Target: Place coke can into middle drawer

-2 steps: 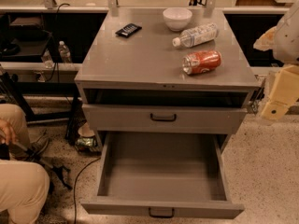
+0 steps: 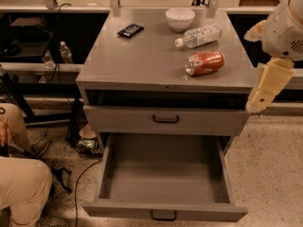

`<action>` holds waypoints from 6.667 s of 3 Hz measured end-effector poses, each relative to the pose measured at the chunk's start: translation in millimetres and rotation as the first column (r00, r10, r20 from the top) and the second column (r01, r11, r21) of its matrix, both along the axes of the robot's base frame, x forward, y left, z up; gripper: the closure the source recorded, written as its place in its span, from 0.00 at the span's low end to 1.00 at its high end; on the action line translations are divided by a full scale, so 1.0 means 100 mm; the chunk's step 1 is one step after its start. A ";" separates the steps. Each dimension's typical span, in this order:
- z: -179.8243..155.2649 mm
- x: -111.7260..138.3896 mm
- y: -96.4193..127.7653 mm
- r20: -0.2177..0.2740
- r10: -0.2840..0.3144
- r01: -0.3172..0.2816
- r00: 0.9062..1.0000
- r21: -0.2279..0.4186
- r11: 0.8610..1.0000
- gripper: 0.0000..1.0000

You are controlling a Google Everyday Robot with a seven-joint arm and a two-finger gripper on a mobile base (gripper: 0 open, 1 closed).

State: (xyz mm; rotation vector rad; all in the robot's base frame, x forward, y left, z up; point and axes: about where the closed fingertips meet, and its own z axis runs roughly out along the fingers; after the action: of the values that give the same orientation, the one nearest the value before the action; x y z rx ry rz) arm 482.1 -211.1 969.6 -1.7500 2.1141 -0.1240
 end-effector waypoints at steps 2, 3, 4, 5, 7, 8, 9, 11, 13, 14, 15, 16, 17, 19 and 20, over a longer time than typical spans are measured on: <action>-0.21 1.13 0.04 0.145 0.080 -0.081 0.986 0.006 0.997 0.00; -0.31 1.52 0.03 0.177 0.090 -0.093 0.980 0.005 0.996 0.00; -0.64 1.91 0.05 0.135 0.110 -0.106 0.985 -0.035 0.994 0.00; -0.81 2.07 0.10 0.104 0.130 -0.124 0.986 -0.060 0.990 0.00; -1.05 2.21 0.29 0.043 0.189 -0.184 0.981 -0.096 0.978 0.00; -1.12 2.22 0.35 0.023 0.206 -0.203 0.978 -0.099 0.974 0.00; -1.20 2.21 0.41 0.003 0.221 -0.219 0.975 -0.100 0.971 0.19; -1.23 2.17 0.41 -0.012 0.222 -0.223 0.975 -0.095 0.970 0.72; -0.67 1.19 0.57 -0.010 0.270 -0.270 0.963 -0.003 0.963 1.00; -0.69 0.63 0.90 -0.086 0.283 -0.267 0.955 0.161 0.950 1.00; -0.73 0.62 0.90 -0.089 0.280 -0.264 0.956 0.160 0.951 1.00; -1.11 0.30 0.98 -0.135 0.255 -0.222 0.957 0.220 0.950 1.00; -1.58 0.00 1.13 -0.162 0.222 -0.167 0.962 0.296 0.940 1.00; -2.61 -0.44 1.28 -0.182 0.160 -0.089 0.970 0.345 0.934 1.00; -2.61 -0.44 1.28 -0.182 0.160 -0.089 0.970 0.345 0.934 1.00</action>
Offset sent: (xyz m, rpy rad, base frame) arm 0.1914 0.0032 -0.0372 0.0166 -0.2280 0.1044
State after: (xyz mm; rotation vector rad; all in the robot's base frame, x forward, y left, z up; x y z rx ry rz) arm 438.0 -82.8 709.0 -1.7412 2.0064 0.4490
